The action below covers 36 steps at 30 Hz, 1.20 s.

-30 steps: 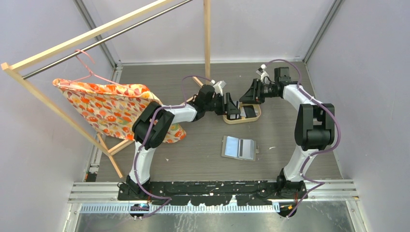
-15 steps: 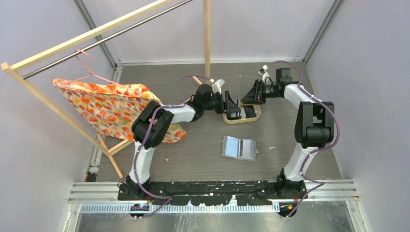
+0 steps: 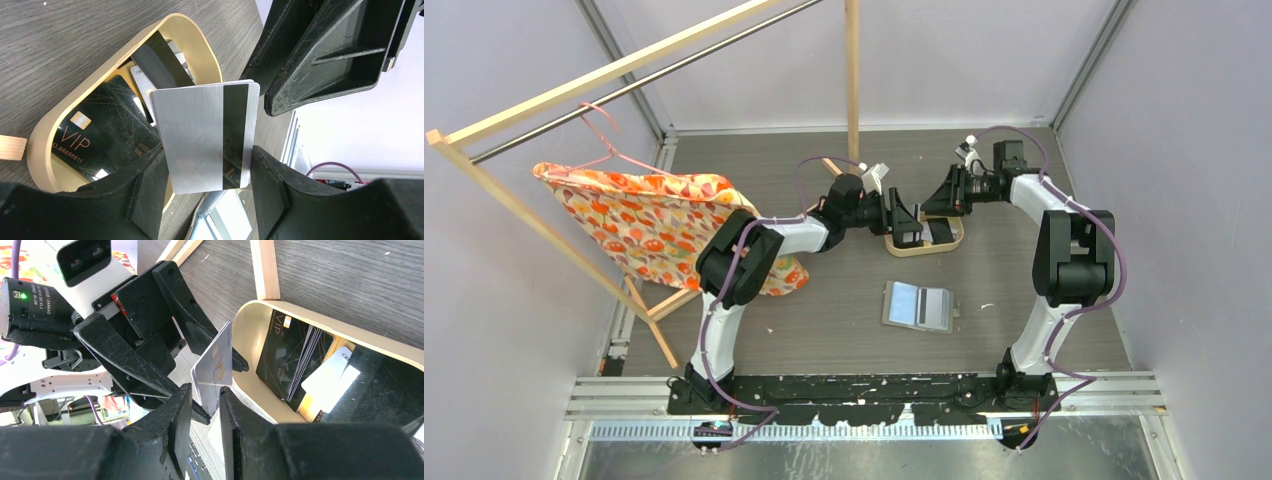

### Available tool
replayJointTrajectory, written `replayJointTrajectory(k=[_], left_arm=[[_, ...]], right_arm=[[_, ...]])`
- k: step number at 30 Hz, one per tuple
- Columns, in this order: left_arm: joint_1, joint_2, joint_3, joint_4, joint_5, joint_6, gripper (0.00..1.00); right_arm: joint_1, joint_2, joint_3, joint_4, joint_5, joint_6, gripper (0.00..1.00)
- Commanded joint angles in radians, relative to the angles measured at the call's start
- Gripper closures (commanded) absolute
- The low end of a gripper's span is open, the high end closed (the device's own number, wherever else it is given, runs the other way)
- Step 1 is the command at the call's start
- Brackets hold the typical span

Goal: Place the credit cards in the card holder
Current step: Pick up the credit card from the storage box.

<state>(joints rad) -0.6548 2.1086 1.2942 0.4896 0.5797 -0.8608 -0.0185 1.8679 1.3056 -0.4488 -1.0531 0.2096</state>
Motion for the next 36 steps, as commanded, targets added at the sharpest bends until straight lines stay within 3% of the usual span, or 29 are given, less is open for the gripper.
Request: replayJointTrajectory(k=[1,26,36], left_arm=[[0.004,-0.01,0.004,0.071,0.026,-0.006,0.49],[0.005,0.0,0.003,0.102,0.044,-0.032,0.46],[0.009,0.01,0.005,0.105,0.048,-0.048,0.46]], right_arm=[[0.009,0.002,0.034,0.013,-0.016,0.004,0.68],[0.014,0.014,0.05,-0.036,0.047,-0.022,0.7],[0.014,-0.006,0.041,-0.011,0.003,-0.018,0.69]])
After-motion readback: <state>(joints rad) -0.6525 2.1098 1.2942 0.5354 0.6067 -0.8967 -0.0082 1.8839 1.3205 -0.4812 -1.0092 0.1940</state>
